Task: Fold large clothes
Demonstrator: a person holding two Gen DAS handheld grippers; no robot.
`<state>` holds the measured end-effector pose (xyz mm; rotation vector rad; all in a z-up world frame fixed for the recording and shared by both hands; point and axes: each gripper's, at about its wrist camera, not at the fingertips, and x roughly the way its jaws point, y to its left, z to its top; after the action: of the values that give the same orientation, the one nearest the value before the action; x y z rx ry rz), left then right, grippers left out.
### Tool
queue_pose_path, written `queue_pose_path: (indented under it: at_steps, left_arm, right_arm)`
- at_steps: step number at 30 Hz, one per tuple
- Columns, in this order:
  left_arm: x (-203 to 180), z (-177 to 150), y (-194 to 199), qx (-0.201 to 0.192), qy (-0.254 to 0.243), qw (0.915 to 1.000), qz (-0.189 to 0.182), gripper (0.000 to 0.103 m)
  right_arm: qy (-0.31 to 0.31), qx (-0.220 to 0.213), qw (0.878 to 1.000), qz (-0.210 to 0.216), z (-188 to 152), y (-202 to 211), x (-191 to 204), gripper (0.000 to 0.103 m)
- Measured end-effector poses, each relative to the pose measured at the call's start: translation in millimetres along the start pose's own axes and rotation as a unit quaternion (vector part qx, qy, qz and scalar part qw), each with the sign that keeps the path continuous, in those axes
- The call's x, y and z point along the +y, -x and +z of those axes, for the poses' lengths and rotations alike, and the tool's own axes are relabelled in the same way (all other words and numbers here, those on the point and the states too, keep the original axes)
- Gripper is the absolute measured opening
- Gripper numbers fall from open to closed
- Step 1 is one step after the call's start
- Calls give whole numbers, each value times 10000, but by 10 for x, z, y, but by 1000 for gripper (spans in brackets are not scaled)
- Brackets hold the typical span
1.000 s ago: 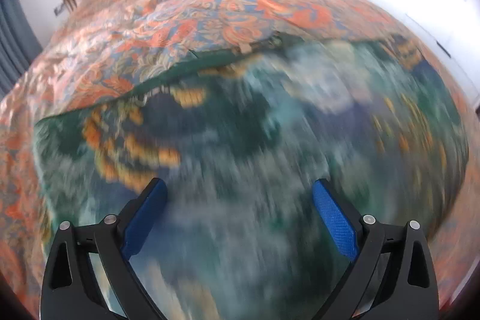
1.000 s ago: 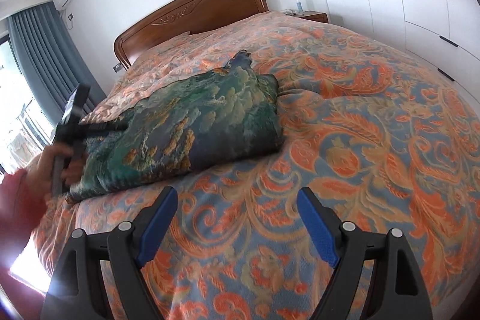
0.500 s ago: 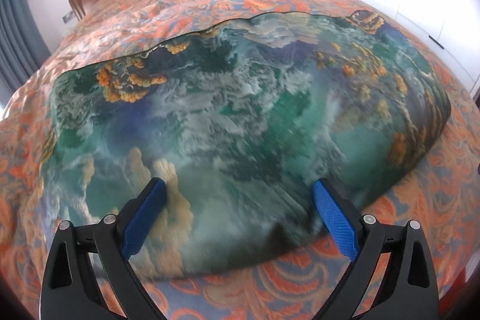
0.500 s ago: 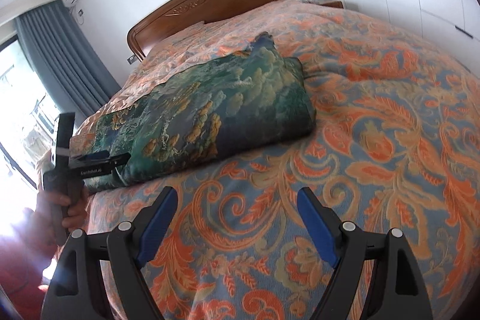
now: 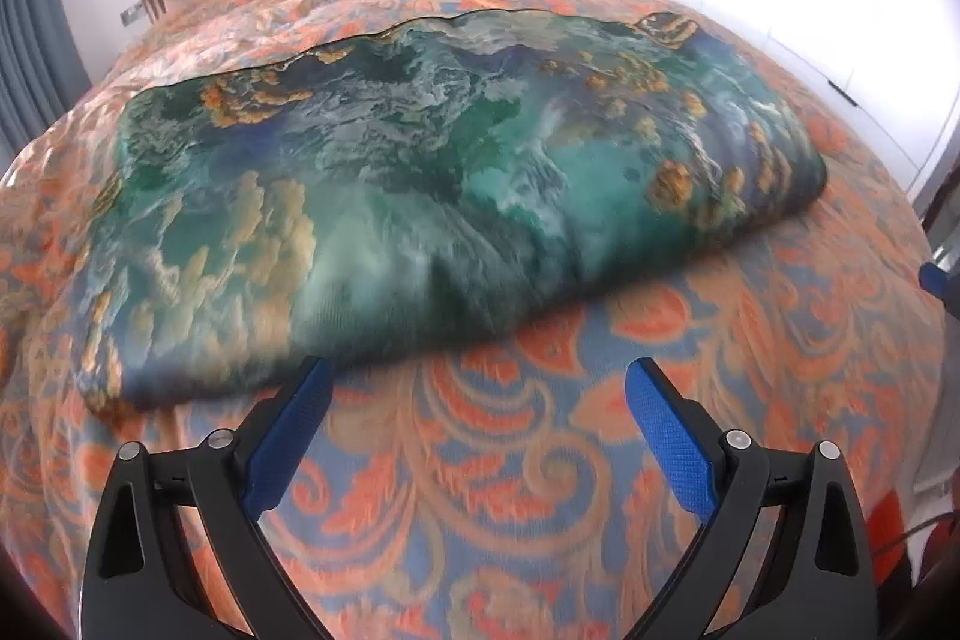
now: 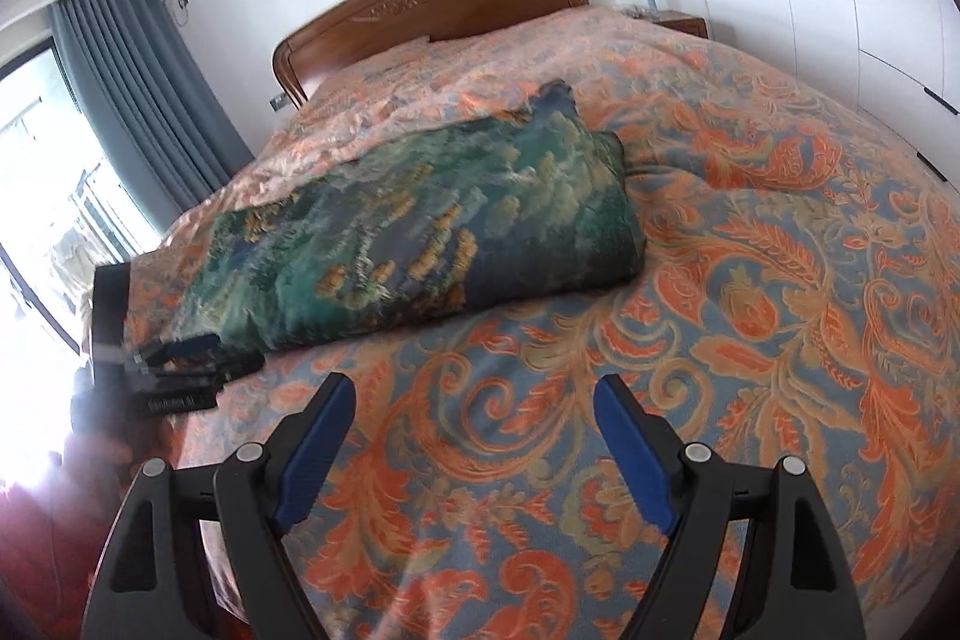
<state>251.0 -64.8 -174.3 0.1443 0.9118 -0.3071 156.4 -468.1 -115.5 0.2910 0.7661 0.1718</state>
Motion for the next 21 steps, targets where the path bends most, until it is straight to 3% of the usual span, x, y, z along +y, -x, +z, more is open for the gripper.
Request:
queue_pose_path:
  at_steps: [10,21]
  left_arm:
    - [282,-285,474,-351,-69,9993,-89,98]
    - [609,-532,565,-451,681,9965,-156,98]
  right_arm:
    - [-261,-158,9995,-37,-368,76,428,84]
    - [212,85,9997,85,-267,-120,925,84]
